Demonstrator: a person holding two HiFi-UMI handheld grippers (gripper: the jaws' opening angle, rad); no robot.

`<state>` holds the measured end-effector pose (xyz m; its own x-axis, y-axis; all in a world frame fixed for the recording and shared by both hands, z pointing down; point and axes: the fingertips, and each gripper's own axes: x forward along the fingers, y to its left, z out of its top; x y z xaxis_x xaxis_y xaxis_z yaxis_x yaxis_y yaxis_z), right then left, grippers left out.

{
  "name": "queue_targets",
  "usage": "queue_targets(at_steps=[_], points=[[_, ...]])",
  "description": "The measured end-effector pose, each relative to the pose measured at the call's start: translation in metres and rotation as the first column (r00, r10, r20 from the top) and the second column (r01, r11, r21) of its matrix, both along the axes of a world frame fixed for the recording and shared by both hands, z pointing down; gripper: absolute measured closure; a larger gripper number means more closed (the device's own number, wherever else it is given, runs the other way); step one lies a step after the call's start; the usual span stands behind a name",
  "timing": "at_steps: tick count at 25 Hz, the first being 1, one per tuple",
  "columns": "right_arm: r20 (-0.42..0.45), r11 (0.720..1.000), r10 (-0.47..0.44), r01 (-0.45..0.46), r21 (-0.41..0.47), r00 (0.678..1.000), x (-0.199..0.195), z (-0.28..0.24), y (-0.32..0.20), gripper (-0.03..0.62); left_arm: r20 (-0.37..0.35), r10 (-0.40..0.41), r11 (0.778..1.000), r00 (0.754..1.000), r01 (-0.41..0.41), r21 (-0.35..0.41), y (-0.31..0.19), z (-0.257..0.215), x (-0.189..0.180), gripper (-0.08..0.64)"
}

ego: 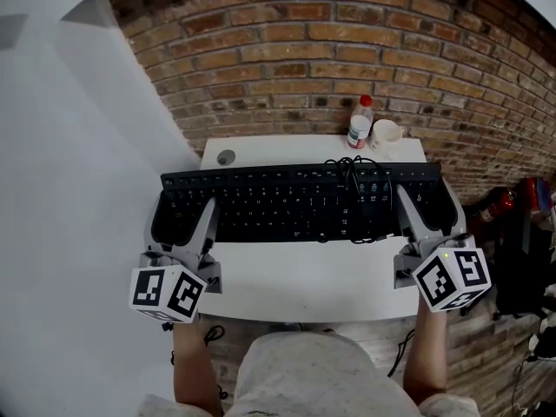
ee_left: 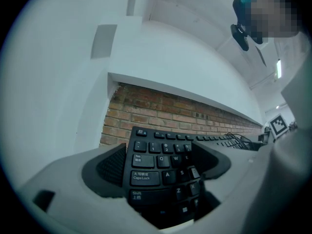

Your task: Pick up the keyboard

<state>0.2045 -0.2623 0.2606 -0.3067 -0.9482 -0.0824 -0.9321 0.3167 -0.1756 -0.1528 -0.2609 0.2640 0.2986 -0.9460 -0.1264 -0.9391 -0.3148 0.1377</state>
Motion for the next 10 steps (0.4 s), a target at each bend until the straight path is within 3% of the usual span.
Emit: queue_targets(at_steps=[10], points=[[0.000,1.000,-0.008,0.008,-0.002,1.000,0.0011,0.0003,-0.0016,0.221,-0.002,-0.008,1.000,1.000,0.008,-0.002,0.0004,0.0008,0.0010,0.150]])
